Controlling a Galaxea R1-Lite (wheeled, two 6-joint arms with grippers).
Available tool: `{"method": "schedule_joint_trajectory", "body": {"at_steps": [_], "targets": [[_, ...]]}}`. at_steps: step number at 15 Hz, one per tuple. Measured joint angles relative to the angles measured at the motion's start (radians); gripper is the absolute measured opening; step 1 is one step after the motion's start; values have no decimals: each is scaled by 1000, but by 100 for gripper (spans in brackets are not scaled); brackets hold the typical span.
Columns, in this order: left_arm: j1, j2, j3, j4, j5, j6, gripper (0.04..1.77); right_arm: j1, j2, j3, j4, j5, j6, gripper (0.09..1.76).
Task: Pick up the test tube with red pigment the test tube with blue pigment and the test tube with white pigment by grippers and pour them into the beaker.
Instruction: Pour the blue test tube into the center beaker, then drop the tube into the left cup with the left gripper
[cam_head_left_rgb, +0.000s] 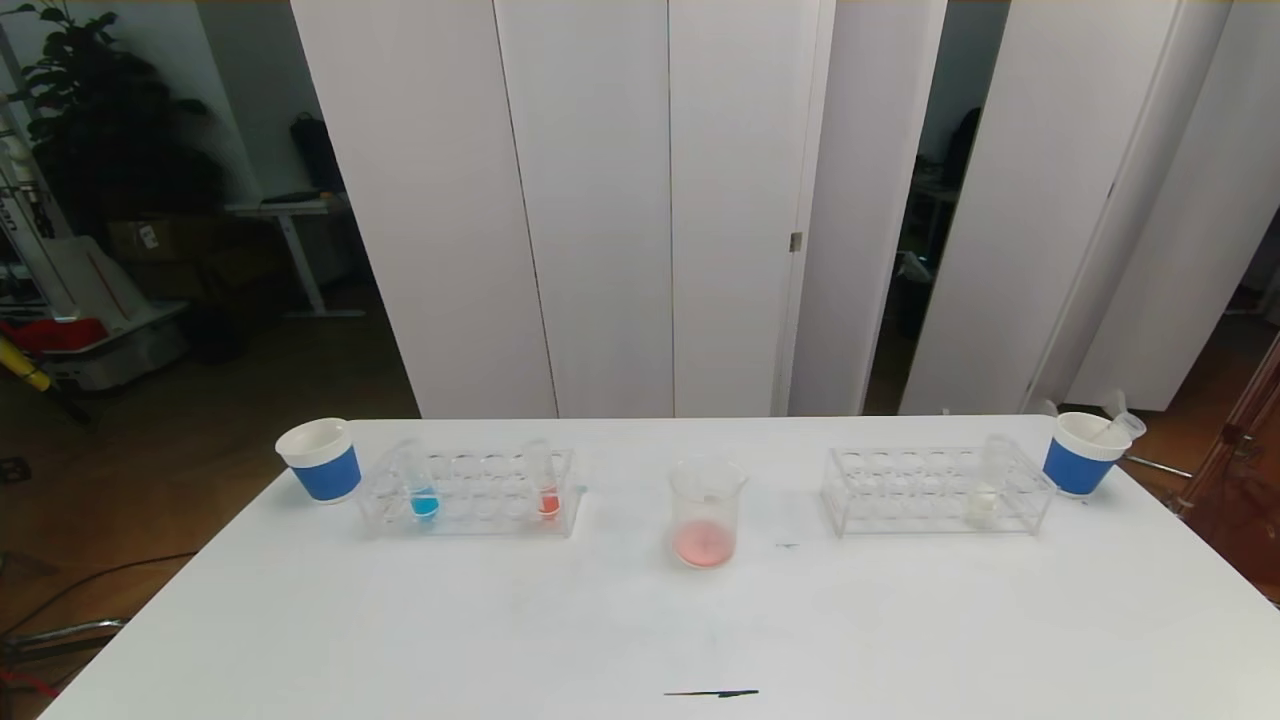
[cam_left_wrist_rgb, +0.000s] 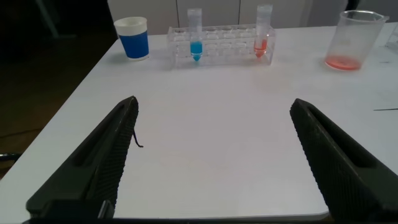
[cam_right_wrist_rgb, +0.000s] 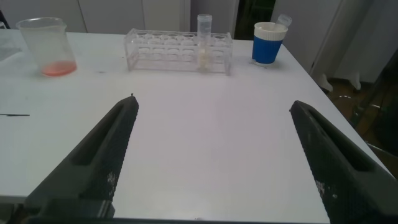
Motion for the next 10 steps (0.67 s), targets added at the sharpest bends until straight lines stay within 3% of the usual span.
{"method": "schedule_joint_trajectory", "body": {"at_steps": [5,10], "targets": [[0,19,-138,51,-1,7,174,0,0,0,0,0,0,175],[-1,287,-394,33,7,-4,174,0,0,0,0,0,0,175]]}}
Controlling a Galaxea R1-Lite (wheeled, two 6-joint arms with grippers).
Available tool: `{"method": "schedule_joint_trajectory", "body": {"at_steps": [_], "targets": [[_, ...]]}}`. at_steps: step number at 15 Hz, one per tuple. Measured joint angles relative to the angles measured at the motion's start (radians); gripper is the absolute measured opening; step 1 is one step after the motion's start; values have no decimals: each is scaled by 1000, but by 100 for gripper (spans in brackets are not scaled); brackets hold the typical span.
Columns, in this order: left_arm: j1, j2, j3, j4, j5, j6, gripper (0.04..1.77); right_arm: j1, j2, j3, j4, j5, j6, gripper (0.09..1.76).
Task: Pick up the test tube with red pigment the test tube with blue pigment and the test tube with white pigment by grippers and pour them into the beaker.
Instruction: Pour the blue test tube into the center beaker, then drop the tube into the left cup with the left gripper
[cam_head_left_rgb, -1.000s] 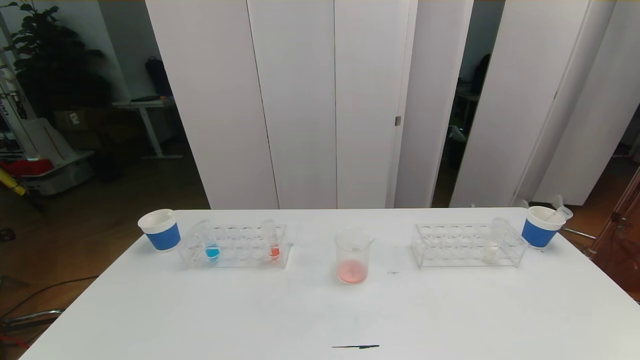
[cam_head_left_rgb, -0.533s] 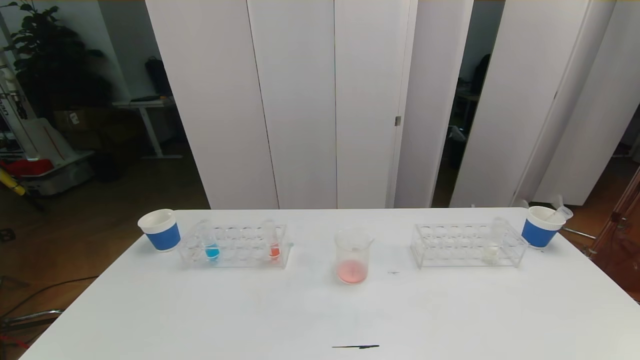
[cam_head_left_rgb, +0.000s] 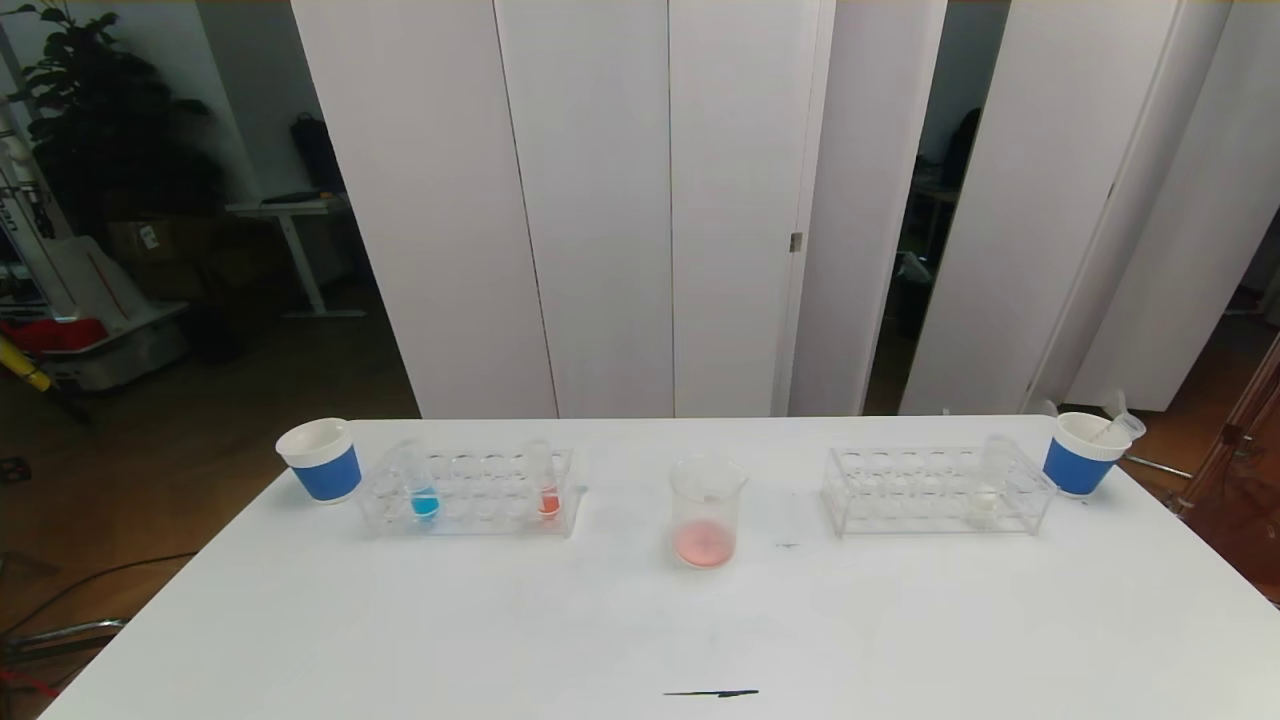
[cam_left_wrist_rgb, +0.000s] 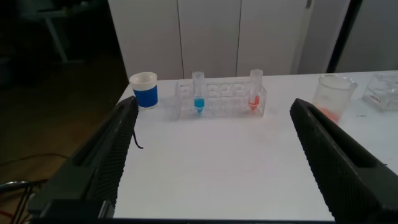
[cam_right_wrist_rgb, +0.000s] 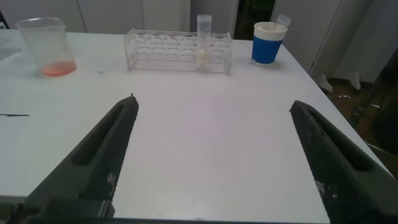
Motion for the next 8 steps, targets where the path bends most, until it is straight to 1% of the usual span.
{"method": "schedule_joint_trajectory", "body": {"at_steps": [2,4,6,8], "targets": [[0,169,-93,-67,0,-20,174,0,0,0,0,0,0,175],[2,340,-163,-163,2,-29,174,0,0,0,0,0,0,175],[4,520,-206,-283,2,-31,174,0,0,0,0,0,0,175],[6,689,-223,-395,2,-30,174,0,0,0,0,0,-1,175]]}}
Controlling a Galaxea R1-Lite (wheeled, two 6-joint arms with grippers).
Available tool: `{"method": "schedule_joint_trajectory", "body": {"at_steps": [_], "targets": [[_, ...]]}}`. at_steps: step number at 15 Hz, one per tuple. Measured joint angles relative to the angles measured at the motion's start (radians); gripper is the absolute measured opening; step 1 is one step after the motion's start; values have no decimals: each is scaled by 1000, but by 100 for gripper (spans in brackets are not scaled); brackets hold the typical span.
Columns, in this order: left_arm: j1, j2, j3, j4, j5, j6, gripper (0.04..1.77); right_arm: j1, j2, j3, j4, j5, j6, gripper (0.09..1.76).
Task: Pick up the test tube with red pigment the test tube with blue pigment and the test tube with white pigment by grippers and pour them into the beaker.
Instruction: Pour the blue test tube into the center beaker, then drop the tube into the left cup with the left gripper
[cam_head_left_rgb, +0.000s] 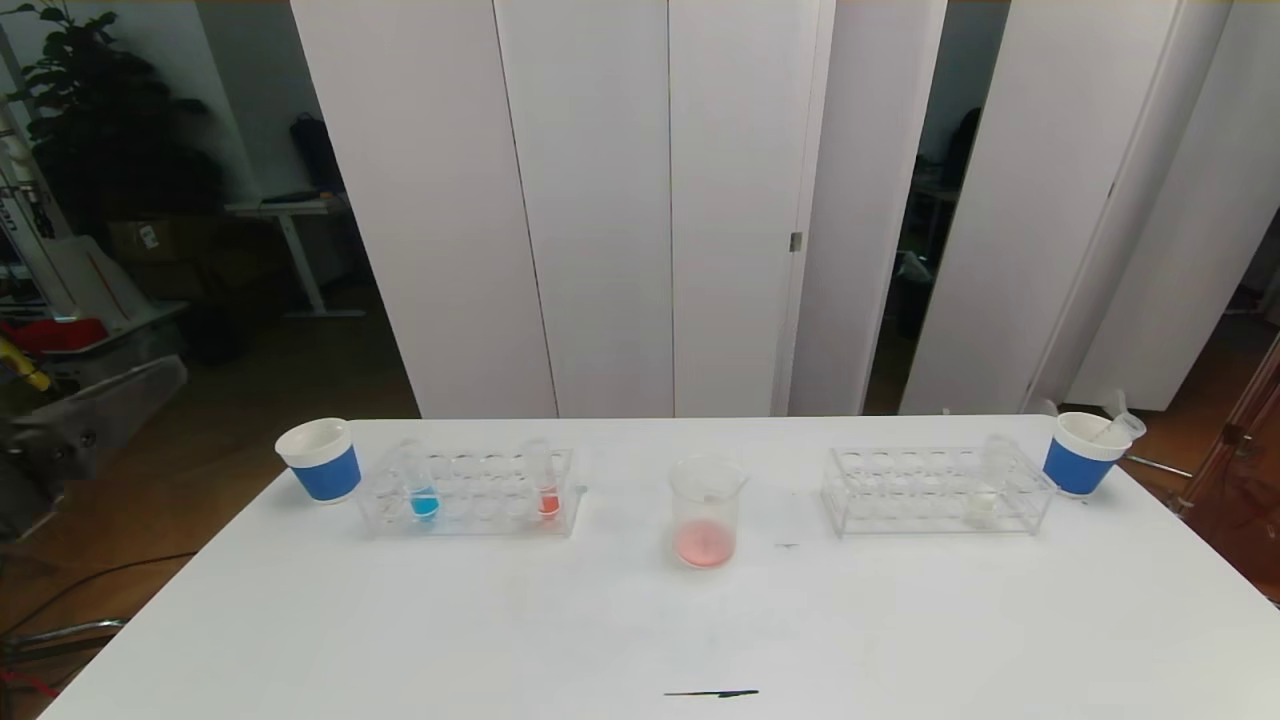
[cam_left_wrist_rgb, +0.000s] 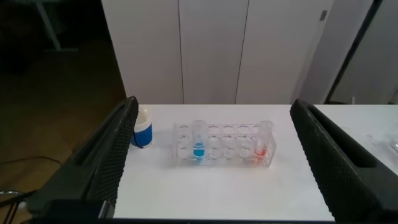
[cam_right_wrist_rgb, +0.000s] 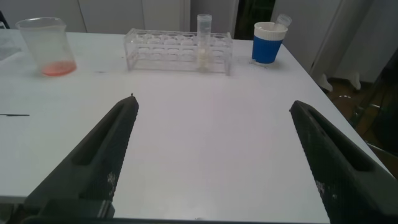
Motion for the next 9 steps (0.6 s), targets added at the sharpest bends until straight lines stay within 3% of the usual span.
{"method": "schedule_joint_trajectory", "body": {"at_steps": [4,7,9], "targets": [[18,306,9,-169,-11,-5,174,0,0,0,0,0,1,175],[20,462,101,-311,-34,-12,174,0,0,0,0,0,1,175],[16,533,180,-417,-82,-22,174,0,0,0,0,0,1,175]]}}
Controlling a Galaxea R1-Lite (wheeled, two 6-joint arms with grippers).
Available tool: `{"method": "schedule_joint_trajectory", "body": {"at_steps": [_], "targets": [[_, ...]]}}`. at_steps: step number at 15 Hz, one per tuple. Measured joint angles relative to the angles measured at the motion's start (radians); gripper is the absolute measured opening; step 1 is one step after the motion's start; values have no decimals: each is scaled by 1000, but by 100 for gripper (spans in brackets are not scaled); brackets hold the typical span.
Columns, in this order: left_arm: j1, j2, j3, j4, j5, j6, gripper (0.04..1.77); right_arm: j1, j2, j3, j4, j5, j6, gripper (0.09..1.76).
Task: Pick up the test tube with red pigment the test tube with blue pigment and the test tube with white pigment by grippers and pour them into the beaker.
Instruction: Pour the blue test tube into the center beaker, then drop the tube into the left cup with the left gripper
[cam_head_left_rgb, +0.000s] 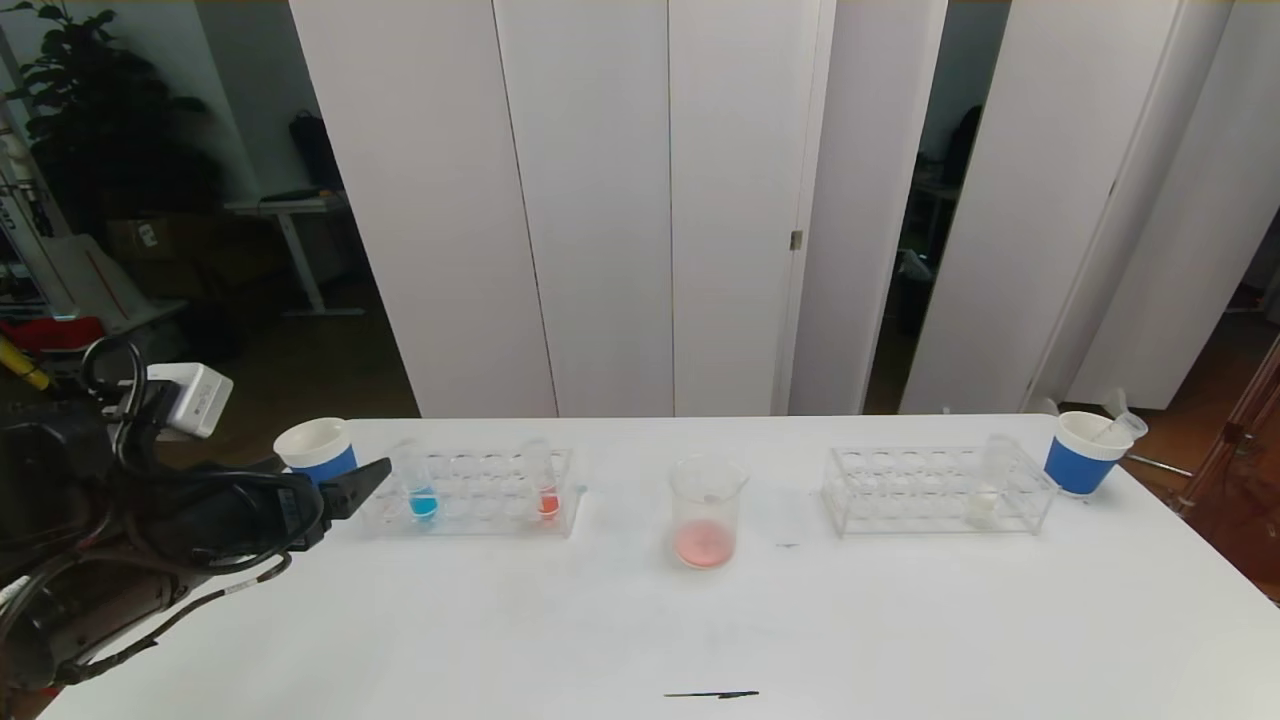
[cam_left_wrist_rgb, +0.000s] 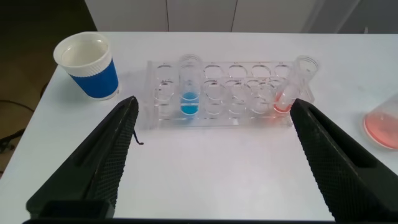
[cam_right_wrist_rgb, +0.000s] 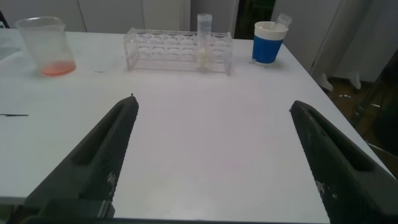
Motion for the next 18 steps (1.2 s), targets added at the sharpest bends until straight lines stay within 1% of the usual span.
{"method": "schedule_joint_trajectory", "body": {"at_steps": [1,4,7,11,13,16,18], "targets": [[0,30,28,-55,-18,-9,174,0,0,0,0,0,0,175],[-1,119,74,-198,-33,-43,174,0,0,0,0,0,0,175],[-1,225,77,-314,-47,-57,174,0,0,0,0,0,0,175],[-1,376,49,-453,-46,-79,174,0,0,0,0,0,0,175],[-1,443,14,-490,-42,-82,174,0,0,0,0,0,0,175],[-1,509,-55,-493,-37,-104,174,0,0,0,0,0,0,175],[3,550,-105,-494,-16,-103,174,0,0,0,0,0,0,175]]}}
